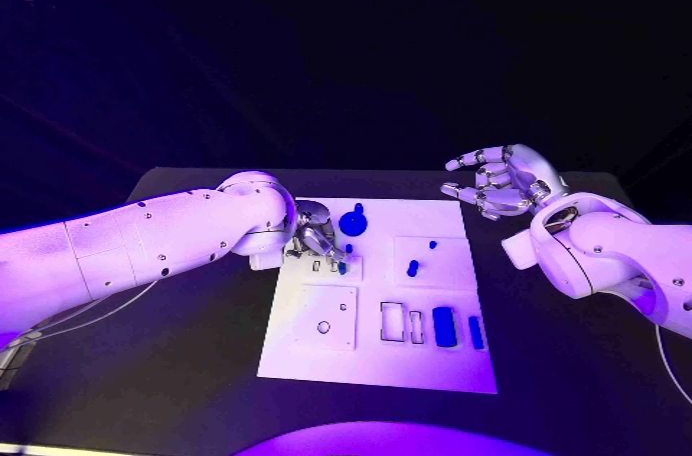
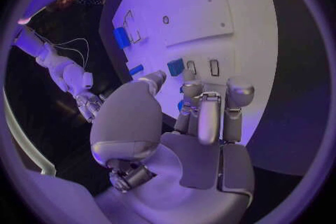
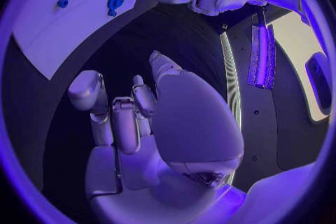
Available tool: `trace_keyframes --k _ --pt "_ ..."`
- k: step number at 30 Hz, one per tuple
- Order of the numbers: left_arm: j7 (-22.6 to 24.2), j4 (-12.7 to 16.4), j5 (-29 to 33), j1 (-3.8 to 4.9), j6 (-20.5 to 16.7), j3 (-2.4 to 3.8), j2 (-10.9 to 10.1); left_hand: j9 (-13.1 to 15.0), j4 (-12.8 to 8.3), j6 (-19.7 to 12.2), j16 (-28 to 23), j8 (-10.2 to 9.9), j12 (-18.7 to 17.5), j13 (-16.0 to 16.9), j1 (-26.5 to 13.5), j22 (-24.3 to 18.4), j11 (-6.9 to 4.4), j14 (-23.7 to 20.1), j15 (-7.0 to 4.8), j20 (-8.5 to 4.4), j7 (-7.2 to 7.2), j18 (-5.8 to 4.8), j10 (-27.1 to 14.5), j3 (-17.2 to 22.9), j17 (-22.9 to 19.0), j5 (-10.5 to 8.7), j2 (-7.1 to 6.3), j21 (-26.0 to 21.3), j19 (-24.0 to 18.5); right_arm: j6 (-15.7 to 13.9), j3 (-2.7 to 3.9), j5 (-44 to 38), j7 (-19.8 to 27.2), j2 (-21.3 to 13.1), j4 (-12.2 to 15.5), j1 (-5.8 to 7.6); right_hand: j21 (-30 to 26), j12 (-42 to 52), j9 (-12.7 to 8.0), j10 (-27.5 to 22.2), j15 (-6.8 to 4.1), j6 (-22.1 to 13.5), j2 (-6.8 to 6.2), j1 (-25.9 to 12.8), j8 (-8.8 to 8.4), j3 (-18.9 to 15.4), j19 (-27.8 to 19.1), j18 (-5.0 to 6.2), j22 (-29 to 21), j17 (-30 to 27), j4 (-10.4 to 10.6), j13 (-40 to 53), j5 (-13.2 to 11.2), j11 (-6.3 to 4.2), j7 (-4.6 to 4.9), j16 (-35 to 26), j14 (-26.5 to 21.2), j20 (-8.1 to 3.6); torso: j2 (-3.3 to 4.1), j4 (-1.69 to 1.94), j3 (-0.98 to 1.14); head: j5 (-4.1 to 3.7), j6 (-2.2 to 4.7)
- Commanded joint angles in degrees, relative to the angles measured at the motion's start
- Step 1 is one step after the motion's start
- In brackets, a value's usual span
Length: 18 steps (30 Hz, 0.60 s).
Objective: Assemble the parts on the task board
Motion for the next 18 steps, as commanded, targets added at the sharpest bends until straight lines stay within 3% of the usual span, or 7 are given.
trace_keyframes --k 1,18 --pt "-0.03 -0.22 0.4 0.13 1.38 -0.04 0.34 0.12 0.07 -0.06 0.25 0.35 0.06 -0.11 -0.66 0.02 -0.15 0.62 -0.38 -0.13 -0.18 -0.45 0.29 -0.4 2.63 -0.32 -0.12 0.18 0.29 0.65 0.03 -0.02 0.04 0.1 -0.07 -0.03 -0.3 -0.18 -0.09 -0.26 0.44 -0.39 0.07 0.2 -0.17 0.02 -0.42 0.85 -0.05 5.61 0.17 -0.07 0.29 0.1 0.02 -0.26 3.24 -0.14 0.03 -0.04 0.05 -0.04 -0.08" --pt "0.05 -0.92 0.72 0.12 2.02 -0.26 1.24 0.24 0.04 -0.14 0.24 0.39 0.06 -0.1 -0.66 0.2 -0.18 0.61 -0.39 -0.15 -0.2 -0.49 0.26 -0.37 2.63 -0.26 0.12 0.29 0.38 0.91 0.03 -0.02 -0.18 0.51 -0.45 -0.21 -0.56 -0.12 -0.13 -0.21 0.45 -0.38 0.18 0.07 -0.14 0.0 -0.51 0.89 -0.19 5.58 0.21 -0.05 0.38 0.12 0.03 -0.28 3.23 -0.12 -0.05 0.04 0.0 -0.36 -0.27"
